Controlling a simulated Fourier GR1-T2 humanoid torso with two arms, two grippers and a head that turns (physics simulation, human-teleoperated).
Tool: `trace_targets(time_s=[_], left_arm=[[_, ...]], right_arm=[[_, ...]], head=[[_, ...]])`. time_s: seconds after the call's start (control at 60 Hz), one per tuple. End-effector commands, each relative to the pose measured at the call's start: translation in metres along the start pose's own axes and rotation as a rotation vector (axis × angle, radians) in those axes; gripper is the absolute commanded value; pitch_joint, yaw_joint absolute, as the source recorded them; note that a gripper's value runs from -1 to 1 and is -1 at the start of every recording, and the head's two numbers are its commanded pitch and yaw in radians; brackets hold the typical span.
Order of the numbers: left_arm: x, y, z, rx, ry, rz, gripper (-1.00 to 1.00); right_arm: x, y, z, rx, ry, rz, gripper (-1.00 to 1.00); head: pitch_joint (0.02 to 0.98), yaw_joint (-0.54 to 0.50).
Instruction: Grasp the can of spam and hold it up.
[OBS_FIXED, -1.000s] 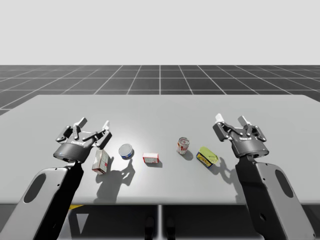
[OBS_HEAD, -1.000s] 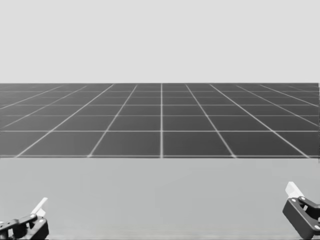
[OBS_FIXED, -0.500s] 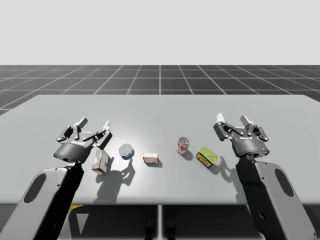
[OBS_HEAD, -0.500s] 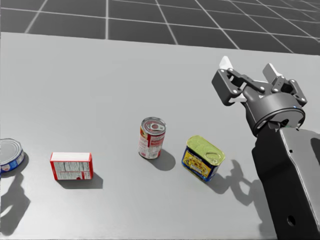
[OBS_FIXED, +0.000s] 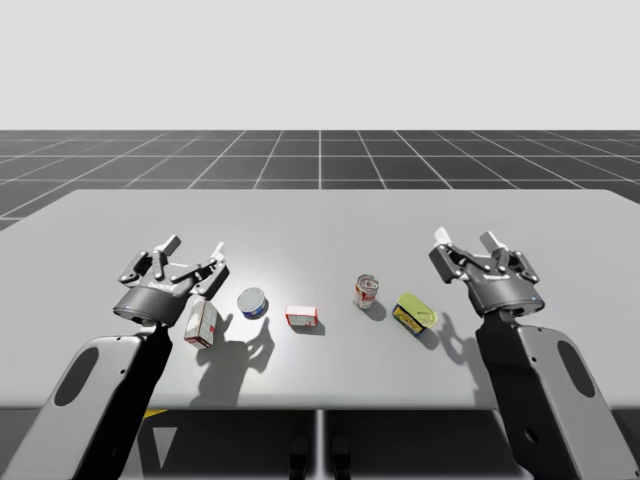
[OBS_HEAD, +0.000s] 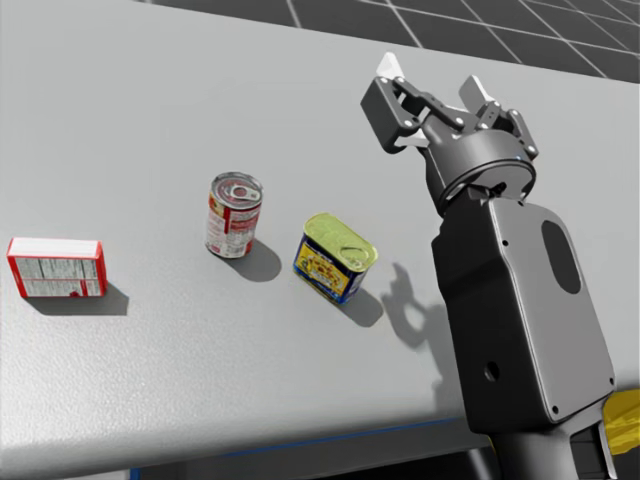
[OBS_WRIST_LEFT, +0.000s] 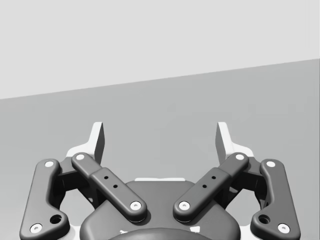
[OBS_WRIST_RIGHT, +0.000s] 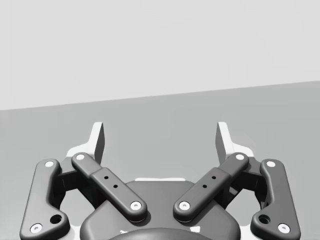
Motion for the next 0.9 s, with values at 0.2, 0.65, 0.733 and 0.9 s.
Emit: trace_targets(time_s=[0.2, 0.65, 0.733, 0.9], left_arm=[[-0.001, -0.002, 0.000, -0.008, 0.005, -0.003, -1.00], [-0.001, -0.003, 0.000, -0.006, 0.008, -0.007, -1.00], [-0.001, -0.003, 0.000, 0.000, 0.004, -0.012, -1.00], [-0.001, -0.003, 0.000, 0.003, 0.004, -0.016, -1.00]], right_arm=[[0.014, 0.007, 0.047, 0.184, 0.047, 0.037, -1.00], [-0.013, -0.013, 0.110, 0.435, 0.094, 0.183, -1.00], [-0.022, -0.018, 0.114, 0.459, 0.125, 0.180, -1.00], [-0.044, -0.022, 0.117, 0.492, 0.182, 0.136, -1.00]], head=[[0.863, -0.34], [0.862, -0.34], [0.862, -0.34], [0.863, -0.35]])
